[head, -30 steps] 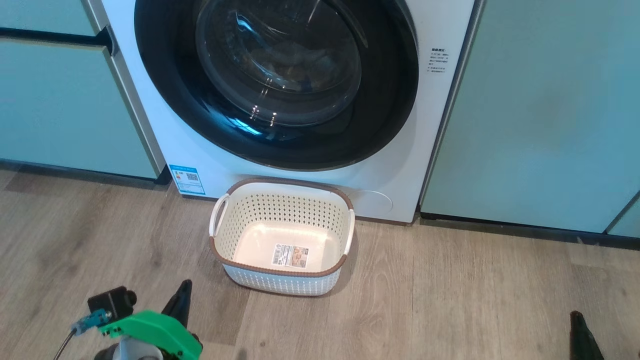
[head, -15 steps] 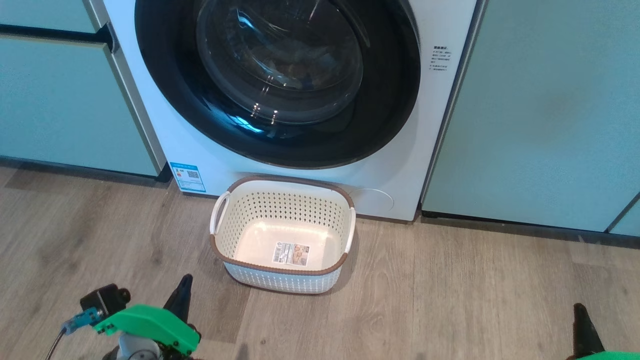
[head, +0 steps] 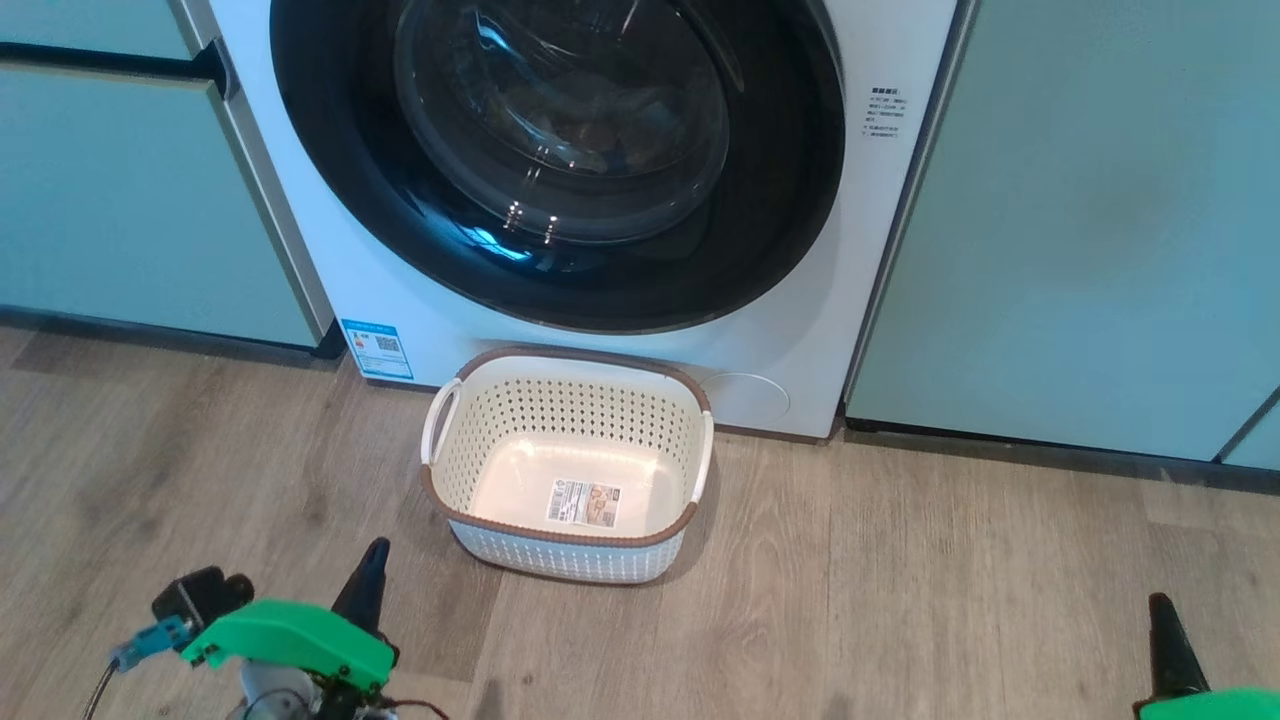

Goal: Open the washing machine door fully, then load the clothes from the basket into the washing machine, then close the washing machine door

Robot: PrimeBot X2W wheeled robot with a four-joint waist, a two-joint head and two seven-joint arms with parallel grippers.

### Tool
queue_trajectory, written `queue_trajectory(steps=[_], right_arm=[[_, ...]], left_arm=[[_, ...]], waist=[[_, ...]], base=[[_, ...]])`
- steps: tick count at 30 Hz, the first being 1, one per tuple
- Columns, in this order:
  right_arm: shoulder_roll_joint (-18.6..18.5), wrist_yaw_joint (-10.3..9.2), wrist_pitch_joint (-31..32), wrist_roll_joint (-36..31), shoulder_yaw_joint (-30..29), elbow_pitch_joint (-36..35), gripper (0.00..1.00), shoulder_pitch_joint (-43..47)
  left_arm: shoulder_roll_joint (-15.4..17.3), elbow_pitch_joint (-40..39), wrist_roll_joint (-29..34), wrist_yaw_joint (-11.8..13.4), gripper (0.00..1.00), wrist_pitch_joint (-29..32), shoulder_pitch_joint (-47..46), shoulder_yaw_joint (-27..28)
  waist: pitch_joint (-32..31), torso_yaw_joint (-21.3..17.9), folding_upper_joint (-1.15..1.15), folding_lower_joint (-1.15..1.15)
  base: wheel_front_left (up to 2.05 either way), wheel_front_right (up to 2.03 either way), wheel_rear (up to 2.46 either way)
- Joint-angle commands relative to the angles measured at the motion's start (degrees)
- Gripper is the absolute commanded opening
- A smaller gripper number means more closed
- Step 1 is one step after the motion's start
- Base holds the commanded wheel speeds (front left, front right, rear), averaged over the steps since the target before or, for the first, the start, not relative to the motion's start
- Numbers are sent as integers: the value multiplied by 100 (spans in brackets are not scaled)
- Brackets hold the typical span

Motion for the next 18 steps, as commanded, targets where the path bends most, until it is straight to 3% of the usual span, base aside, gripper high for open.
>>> queue_trajectory(steps=[1,18], right_arm=[[-77,1,33,145,18,-224,0,-351],[-90,1,301,1117,0,-311,0,-493]], left_arm=[[44,-231,-126,-4,0,36,-266,198],[-102,-441,-974,-5,0,305,-259,410]], waist=[[3,1,0,0],[46,21,0,0]], base=[[0,0,0],[0,0,0]])
